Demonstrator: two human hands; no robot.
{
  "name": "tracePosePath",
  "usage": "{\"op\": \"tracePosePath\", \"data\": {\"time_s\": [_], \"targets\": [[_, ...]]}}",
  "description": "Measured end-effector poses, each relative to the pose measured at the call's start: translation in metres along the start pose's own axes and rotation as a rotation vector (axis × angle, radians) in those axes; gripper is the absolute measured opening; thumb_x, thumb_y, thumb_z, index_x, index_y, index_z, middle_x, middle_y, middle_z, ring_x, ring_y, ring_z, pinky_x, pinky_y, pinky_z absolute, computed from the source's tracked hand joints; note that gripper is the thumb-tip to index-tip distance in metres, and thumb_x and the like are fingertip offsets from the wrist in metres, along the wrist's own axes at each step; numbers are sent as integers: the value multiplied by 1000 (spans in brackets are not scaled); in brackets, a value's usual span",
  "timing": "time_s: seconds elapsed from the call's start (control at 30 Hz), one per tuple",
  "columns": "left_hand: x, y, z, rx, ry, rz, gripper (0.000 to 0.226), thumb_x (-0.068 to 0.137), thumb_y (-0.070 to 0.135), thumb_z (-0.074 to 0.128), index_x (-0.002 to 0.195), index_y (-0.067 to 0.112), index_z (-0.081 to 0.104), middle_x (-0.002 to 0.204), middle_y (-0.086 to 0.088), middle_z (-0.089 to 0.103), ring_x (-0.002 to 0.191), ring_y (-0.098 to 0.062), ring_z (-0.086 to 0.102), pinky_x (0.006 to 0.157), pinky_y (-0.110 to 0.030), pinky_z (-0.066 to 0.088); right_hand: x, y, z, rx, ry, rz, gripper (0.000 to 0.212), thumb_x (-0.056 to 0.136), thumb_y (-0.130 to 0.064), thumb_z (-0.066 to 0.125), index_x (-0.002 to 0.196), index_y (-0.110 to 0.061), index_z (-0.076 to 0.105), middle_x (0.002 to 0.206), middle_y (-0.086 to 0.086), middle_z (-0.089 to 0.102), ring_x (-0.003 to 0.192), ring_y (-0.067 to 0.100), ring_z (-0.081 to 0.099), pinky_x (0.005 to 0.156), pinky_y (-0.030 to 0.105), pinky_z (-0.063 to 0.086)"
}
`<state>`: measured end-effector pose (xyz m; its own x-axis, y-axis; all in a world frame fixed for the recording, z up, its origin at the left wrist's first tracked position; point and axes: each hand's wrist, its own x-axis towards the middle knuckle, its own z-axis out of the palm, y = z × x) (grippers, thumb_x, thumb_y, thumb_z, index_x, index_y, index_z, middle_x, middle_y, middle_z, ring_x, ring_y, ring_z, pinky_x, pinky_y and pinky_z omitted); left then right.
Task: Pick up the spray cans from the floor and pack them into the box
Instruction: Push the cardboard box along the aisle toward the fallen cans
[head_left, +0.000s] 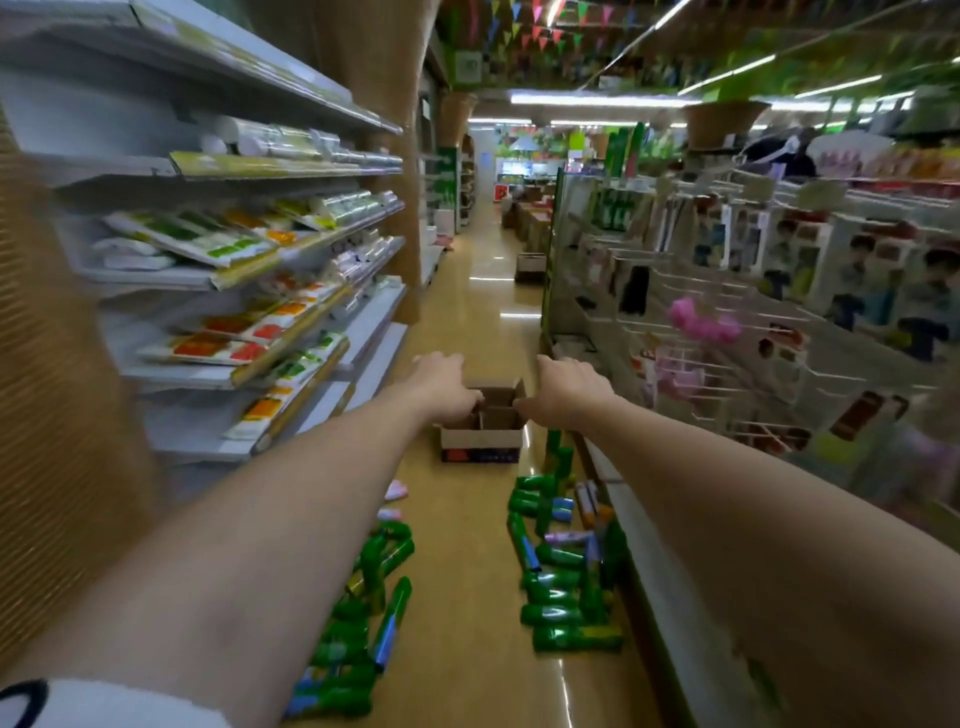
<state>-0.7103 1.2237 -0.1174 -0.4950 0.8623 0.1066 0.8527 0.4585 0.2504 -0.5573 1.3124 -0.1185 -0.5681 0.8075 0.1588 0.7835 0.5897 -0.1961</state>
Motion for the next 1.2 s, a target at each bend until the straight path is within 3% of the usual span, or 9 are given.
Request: {"op": "tracePosePath", "data": {"time_s": [0.43,0.87,1.2], "targets": [[264,-16,34,19,-3,-44,67,92,52,58,148,20,41,150,-9,44,138,-32,41,109,-49,43,272,23,51,6,-39,-26,60,86,-49,67,136,-22,49,124,7,59,114,29,56,92,47,51],[573,-105,35,84,-32,41,65,94,54,53,148,19,40,149,-9,45,137,-33,41,107,-50,42,575,-24,113,25,-71,30,59,88,-50,66,137,-21,48,121,6,60,110,28,56,89,45,52],[758,-145,56,32,-34,29,67,94,53,55,150,21,38,152,-8,42,139,-33,39,106,-52,43,765,-31,148,1,-60,42,62,89,-50,64,140,-21,46,129,8,58,118,30,55,95,47,51]]}}
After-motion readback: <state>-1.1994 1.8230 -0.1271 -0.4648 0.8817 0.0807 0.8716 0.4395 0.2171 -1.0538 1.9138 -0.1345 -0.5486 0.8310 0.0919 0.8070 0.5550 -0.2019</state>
